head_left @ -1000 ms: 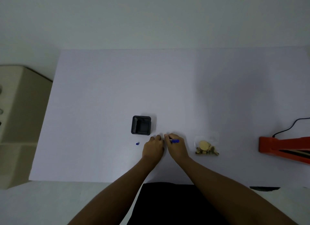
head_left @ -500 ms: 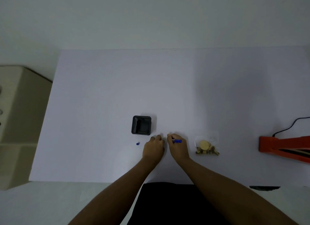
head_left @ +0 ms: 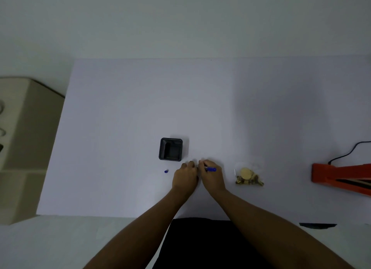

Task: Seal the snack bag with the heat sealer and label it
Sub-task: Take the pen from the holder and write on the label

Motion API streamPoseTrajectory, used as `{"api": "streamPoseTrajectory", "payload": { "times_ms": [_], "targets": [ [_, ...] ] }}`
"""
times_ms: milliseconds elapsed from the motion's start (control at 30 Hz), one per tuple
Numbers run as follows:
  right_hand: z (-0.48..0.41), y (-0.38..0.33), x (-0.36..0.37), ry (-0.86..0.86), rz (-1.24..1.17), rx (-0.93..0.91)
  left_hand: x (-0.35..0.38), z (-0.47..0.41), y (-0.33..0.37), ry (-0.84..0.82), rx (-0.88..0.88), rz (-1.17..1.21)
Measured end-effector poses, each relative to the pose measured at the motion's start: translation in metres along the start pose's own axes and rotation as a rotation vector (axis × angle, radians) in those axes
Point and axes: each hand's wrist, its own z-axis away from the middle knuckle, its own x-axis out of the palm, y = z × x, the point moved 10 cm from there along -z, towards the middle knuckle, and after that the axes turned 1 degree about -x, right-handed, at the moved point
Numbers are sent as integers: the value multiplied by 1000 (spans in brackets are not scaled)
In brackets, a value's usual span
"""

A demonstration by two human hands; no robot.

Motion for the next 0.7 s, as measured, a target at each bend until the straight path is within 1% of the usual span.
{"api": "streamPoseTrajectory", "payload": {
  "times_ms": [300,700],
  "targets": [
    [1,-3,6,-27,9,-43,2,0,-3,-6,-12,8],
    [7,-4,0,-21,25,-84,2,0,-3,-11,-12,3]
  ]
}}
